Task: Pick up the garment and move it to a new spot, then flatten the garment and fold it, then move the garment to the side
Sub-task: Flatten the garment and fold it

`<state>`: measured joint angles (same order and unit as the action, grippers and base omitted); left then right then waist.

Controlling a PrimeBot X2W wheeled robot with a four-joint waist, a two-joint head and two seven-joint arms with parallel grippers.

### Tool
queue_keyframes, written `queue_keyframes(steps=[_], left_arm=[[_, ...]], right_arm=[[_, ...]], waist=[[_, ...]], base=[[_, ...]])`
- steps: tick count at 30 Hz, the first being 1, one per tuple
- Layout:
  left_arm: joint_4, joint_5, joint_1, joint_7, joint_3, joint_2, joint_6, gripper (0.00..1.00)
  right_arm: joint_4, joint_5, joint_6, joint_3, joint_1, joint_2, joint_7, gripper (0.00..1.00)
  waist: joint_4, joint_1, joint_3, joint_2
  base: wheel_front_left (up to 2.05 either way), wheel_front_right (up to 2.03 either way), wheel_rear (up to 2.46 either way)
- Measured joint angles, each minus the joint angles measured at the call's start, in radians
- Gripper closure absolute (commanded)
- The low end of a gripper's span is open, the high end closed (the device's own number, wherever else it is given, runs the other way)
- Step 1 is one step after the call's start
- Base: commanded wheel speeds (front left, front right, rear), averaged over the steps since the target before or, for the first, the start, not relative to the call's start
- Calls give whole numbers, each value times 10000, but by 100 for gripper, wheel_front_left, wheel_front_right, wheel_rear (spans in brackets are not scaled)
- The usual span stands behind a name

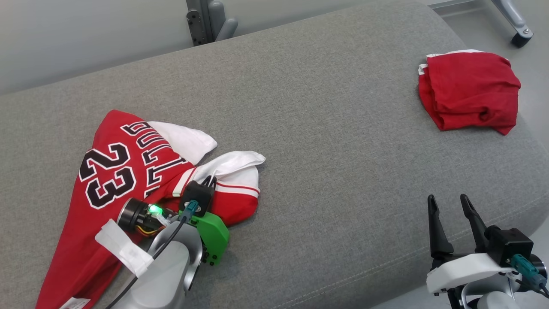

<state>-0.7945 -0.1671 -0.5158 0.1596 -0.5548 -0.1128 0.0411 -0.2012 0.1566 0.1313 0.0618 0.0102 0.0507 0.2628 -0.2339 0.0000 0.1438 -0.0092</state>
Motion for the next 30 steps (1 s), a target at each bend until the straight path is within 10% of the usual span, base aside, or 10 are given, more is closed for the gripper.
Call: queue_keyframes(steps=[30], left_arm=[[1634, -1682, 1223, -261, -2311, 617, -537, 100]], right_arm=[[-82, -61, -2, 4, 168, 0, 0, 0]], waist=[[-153, 0, 339, 0]], base=[[0, 0, 0]])
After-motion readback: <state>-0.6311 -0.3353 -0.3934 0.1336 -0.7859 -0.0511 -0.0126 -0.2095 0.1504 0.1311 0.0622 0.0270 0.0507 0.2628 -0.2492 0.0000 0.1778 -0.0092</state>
